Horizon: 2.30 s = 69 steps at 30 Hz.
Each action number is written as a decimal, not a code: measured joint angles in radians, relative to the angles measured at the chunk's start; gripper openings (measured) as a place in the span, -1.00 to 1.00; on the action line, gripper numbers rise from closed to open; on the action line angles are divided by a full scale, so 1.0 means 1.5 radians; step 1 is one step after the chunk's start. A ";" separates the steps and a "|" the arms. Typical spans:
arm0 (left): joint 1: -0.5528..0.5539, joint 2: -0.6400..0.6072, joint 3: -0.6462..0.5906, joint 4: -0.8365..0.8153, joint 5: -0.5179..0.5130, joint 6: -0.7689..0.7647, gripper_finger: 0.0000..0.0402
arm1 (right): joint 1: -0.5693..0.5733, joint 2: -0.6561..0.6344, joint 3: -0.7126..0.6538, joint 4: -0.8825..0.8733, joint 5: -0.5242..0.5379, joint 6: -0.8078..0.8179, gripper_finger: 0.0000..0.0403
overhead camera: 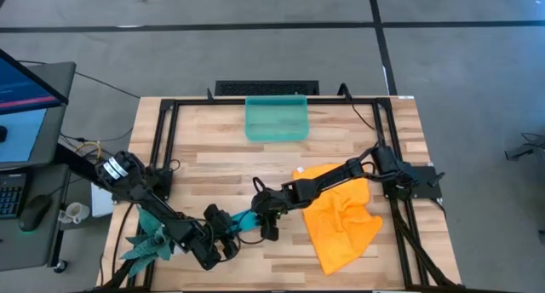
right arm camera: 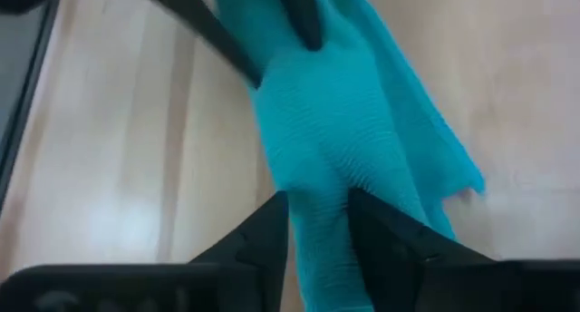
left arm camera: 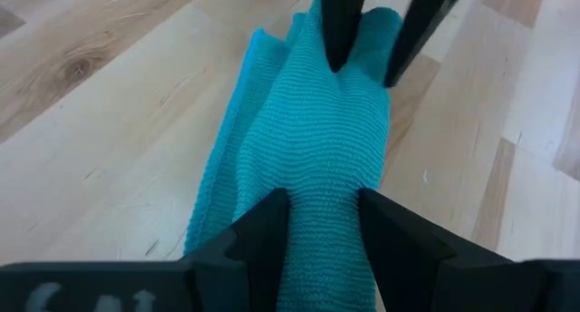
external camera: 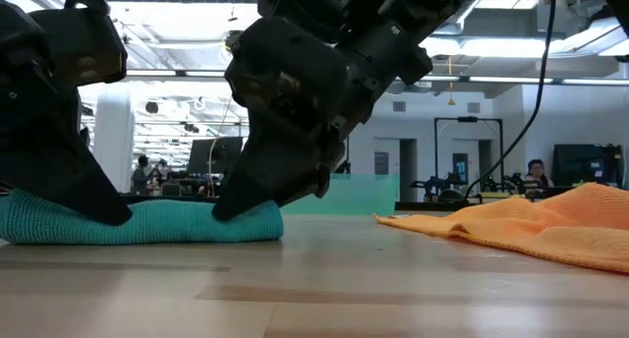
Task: Roll microfiber towels into tight, uniform cylinder then place into a basket
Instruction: Roll the blue microfiber cloth, then put the rolled blue microfiber cloth into the blue bin
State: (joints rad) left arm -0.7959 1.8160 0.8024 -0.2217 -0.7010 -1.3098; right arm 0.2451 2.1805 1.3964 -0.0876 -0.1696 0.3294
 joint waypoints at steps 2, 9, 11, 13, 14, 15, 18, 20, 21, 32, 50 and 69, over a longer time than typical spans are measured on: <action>0.000 0.000 0.000 0.000 0.000 0.000 -0.31 | 0.000 -0.021 -0.002 -0.026 -0.006 -0.012 -0.23; -0.001 0.000 -0.001 -0.003 0.003 0.001 -0.31 | 0.002 -0.107 -0.006 -0.095 0.012 -0.074 -0.14; -0.001 0.000 -0.001 -0.003 0.005 0.003 -0.31 | 0.007 -0.133 -0.023 -0.104 0.038 -0.092 -0.14; -0.001 0.000 -0.001 -0.003 0.007 0.003 -0.31 | 0.017 -0.158 -0.050 -0.113 0.062 -0.101 -0.15; -0.001 0.000 -0.001 -0.003 0.008 0.003 -0.31 | 0.022 -0.168 -0.065 -0.107 0.073 -0.101 -0.16; -0.001 0.001 -0.001 -0.003 0.008 0.003 -0.31 | 0.027 -0.177 -0.082 -0.099 0.087 -0.100 -0.17; -0.001 0.001 -0.001 -0.002 0.009 0.003 -0.31 | 0.042 -0.196 -0.133 -0.053 0.120 -0.078 -0.21; -0.001 0.001 -0.001 -0.001 0.009 0.003 -0.31 | 0.046 -0.199 -0.160 -0.005 0.128 -0.056 -0.23; -0.001 0.001 -0.002 -0.001 0.009 0.003 -0.31 | 0.048 -0.200 -0.171 0.015 0.129 -0.047 -0.24; -0.001 0.001 -0.002 0.004 0.008 0.003 -0.31 | 0.046 -0.167 -0.184 0.206 0.132 -0.010 -0.29; -0.001 0.001 -0.002 0.007 0.009 0.003 -0.31 | -0.017 -0.162 -0.172 0.138 0.077 -0.003 0.22; -0.001 0.001 -0.001 0.012 0.009 0.016 -0.31 | -0.021 -0.063 -0.162 0.241 0.073 0.030 0.17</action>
State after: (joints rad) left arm -0.7967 1.8179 0.8009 -0.2042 -0.6868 -1.2858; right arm 0.2134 2.0860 1.1537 0.2738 -0.0607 0.3743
